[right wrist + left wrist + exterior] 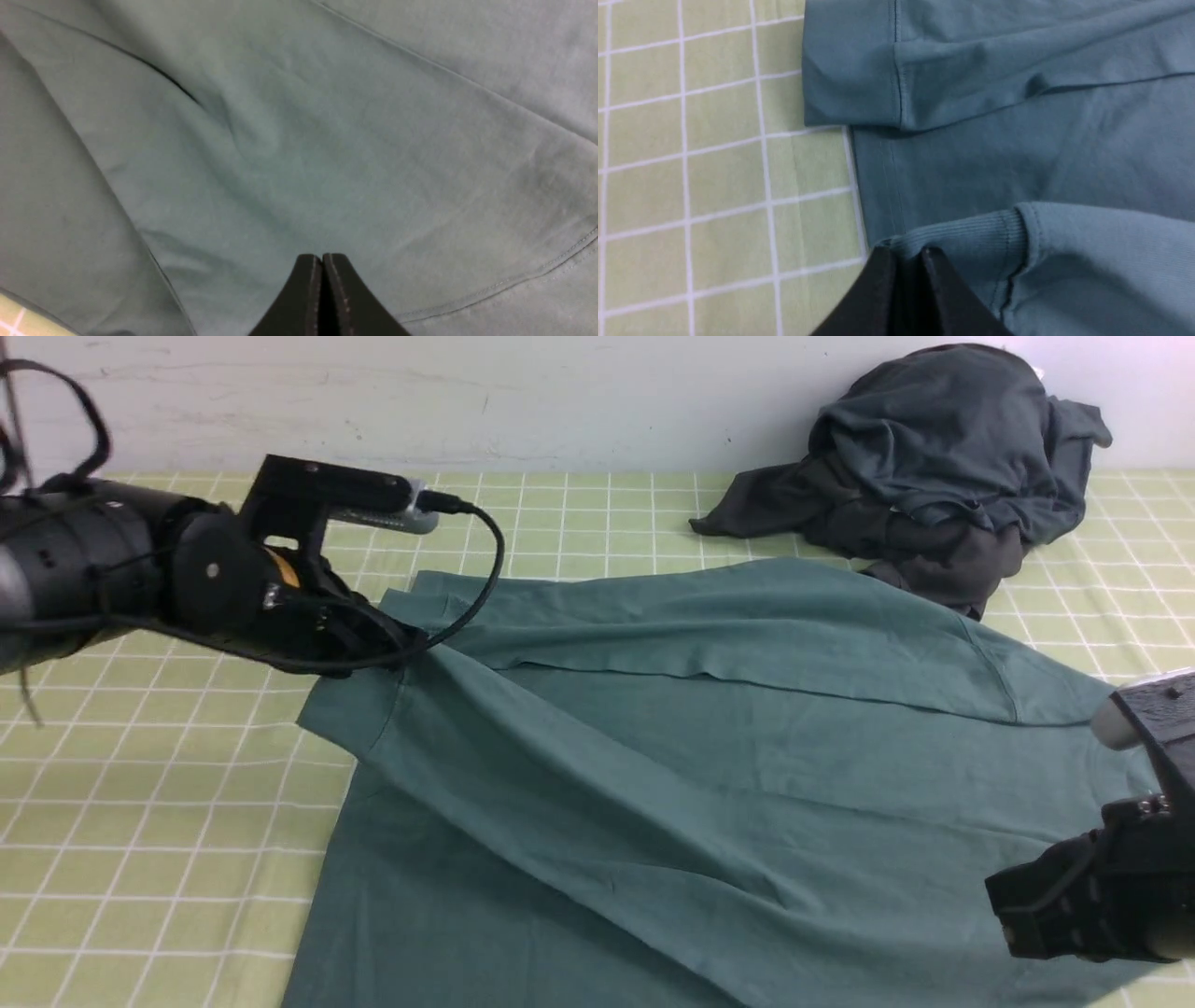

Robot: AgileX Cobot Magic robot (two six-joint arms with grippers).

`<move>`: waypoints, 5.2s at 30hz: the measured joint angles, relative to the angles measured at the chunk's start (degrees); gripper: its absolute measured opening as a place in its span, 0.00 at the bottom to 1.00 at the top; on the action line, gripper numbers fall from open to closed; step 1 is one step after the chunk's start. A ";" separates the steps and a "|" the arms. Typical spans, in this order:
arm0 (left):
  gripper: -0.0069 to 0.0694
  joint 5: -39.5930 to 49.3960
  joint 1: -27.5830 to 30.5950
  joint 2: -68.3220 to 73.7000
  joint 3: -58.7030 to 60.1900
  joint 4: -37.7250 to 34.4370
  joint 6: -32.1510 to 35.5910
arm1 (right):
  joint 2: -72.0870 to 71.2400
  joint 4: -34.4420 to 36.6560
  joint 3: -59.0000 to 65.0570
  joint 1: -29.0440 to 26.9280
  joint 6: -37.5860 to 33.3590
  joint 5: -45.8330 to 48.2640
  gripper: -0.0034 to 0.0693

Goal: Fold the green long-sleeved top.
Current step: Use the left arm to drag and place the cuff at the centered position on the left edge of the fabric, then use the left arm to clamp the cuff farthest from it, then use the left arm to drag and drop the cuff onto the cuff closest to the left arm, then use both arms simultaneously to clamp the lower edge of the clothing fabric

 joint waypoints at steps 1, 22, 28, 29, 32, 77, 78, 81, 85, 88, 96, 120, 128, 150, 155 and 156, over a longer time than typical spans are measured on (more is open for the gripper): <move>0.15 1.52 0.00 2.83 -2.10 0.42 0.46 | 0.00 0.02 0.00 0.00 0.00 0.06 0.03; 0.38 26.64 4.30 36.44 -48.99 -1.45 -0.93 | 0.02 1.54 0.00 0.00 -0.22 -0.90 0.03; 0.11 32.93 4.18 35.60 -53.92 -2.95 -0.93 | 0.02 1.54 0.00 0.00 -0.43 -1.01 0.03; 0.10 34.83 4.17 34.87 -55.16 -2.95 -0.93 | 0.02 1.54 0.00 0.00 -0.43 -1.01 0.03; 0.10 41.92 4.12 31.73 -59.39 -4.57 0.77 | 0.02 1.54 0.00 0.00 -0.43 -1.01 0.03; 0.60 38.17 -8.24 -4.20 0.35 -5.76 9.17 | 0.02 3.21 0.00 0.00 -1.39 1.10 0.03; 0.60 38.03 -8.45 -4.32 0.63 -5.76 9.23 | 0.02 3.21 0.00 0.00 -1.46 1.10 0.03; 0.60 36.70 -10.29 -6.23 5.80 -5.76 9.23 | 0.02 3.21 0.00 0.00 -1.51 1.14 0.03; 0.60 35.88 -12.32 -8.84 13.31 -5.81 9.23 | 0.02 3.21 0.00 0.00 -1.57 1.32 0.03; 0.60 35.03 -13.44 -11.05 18.19 -5.87 9.23 | 0.02 3.27 0.00 0.00 -1.70 1.57 0.03; 0.60 27.96 -17.16 -18.31 26.07 -8.67 13.85 | 0.02 4.69 0.00 0.00 -4.13 1.57 0.03; 0.60 24.28 -24.25 -32.02 37.49 3.24 31.32 | 0.02 6.86 0.00 0.00 -7.74 4.10 0.03; 0.60 23.57 -24.25 -24.90 37.49 12.12 30.55 | 0.02 7.57 0.00 0.00 -8.76 5.11 0.03; 0.10 19.21 -24.25 -19.76 35.57 6.87 26.82 | 0.02 10.06 0.00 0.00 -12.32 6.16 0.03; 0.09 21.20 -24.25 -24.82 32.76 6.76 16.92 | -1.88 11.30 -0.71 0.00 -22.70 8.21 0.03; 0.09 21.48 -24.25 -25.74 32.43 7.36 14.88 | -2.53 11.37 -0.86 0.00 -24.82 8.48 0.03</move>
